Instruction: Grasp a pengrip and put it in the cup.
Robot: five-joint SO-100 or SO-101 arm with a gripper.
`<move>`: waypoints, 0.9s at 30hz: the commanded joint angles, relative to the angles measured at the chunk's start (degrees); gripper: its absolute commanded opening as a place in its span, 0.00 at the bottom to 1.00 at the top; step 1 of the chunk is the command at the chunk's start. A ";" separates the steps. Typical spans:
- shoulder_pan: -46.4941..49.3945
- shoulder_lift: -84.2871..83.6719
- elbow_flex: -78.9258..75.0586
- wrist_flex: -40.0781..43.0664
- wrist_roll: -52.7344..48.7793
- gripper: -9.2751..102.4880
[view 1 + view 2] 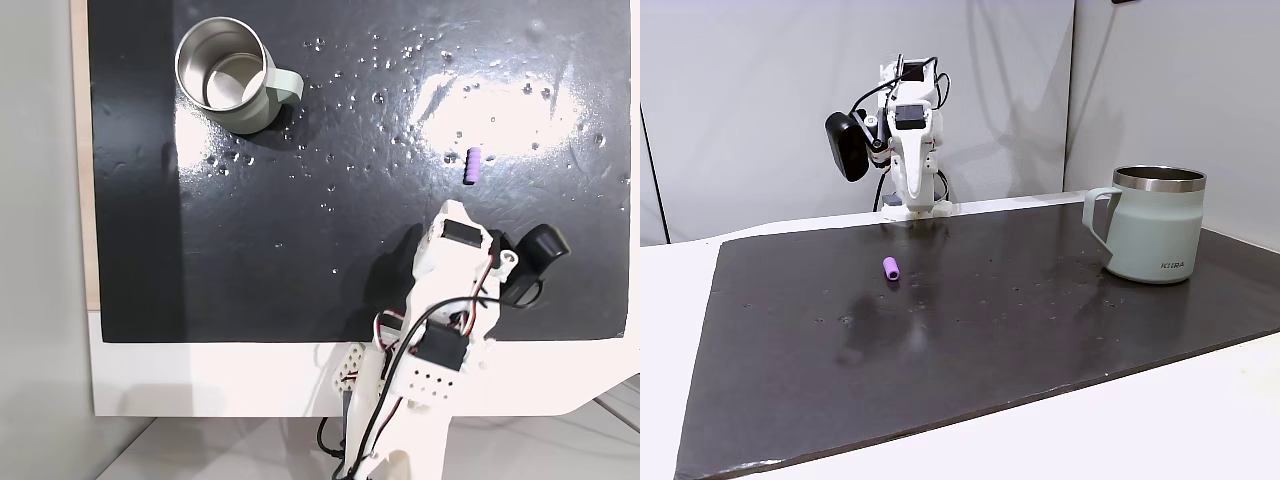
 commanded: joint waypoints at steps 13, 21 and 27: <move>9.67 -29.18 -23.73 -6.15 -7.29 0.08; 8.53 -34.37 -30.41 -5.80 -22.85 0.08; 6.68 -35.60 -31.29 -4.13 -37.44 0.09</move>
